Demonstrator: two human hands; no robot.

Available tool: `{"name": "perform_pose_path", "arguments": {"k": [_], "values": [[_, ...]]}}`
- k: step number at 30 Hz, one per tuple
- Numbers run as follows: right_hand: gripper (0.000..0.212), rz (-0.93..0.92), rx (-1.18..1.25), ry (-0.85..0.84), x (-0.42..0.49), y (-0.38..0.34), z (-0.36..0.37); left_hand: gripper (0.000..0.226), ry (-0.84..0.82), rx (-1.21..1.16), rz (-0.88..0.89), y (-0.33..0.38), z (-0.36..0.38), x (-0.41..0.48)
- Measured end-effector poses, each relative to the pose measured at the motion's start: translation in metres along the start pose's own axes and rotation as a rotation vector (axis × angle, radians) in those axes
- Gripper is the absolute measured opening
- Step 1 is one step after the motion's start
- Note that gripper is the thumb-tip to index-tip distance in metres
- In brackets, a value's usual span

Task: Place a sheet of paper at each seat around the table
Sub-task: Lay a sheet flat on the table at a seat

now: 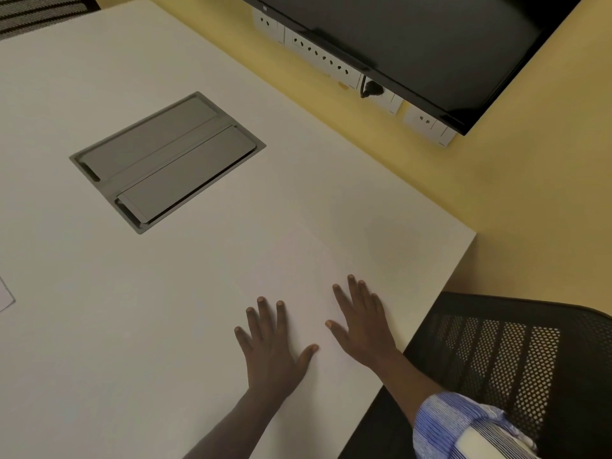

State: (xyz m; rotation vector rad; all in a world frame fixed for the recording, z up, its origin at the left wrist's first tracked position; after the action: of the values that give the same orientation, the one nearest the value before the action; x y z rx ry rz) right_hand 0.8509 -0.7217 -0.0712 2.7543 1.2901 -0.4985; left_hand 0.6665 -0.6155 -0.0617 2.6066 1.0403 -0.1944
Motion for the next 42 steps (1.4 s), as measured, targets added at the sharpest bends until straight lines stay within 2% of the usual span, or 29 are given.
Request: {"name": "perform_pose_path", "arguments": {"k": [11, 18, 23, 31, 42], "values": [[0.078, 0.003, 0.004, -0.009, 0.002, -0.001, -0.008, 0.108, -0.007, 0.020, -0.004, -0.001, -0.001, -0.002], [0.080, 0.010, 0.023, 0.094, -0.010, 0.001, -0.052, 0.106, 0.044, 0.003, 0.016, 0.008, -0.022, -0.007], [0.076, 0.090, 0.160, 0.192, -0.037, 0.009, -0.099, 0.105, 0.105, 0.020, 0.058, 0.039, -0.055, -0.013], [0.076, 0.140, 0.235, 0.409, -0.142, 0.032, -0.176, 0.102, 0.269, 0.025, 0.143, 0.105, -0.122, -0.063], [0.076, 0.143, 0.309, 0.654, -0.353, 0.031, -0.214, 0.100, 0.490, 0.038, 0.334, 0.163, -0.170, -0.233]]}}
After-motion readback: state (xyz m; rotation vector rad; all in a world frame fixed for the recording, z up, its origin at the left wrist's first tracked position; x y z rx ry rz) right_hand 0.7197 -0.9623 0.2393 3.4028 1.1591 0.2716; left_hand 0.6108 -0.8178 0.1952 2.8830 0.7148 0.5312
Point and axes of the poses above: each hand's wrist, its own x-axis towards the middle knuckle, its own z-axis out of the palm, y = z × x, the point moved 2 cm from there along x, towards the middle knuckle, and after that the axes turned 7 degrees about z, right-handed, at the moved point
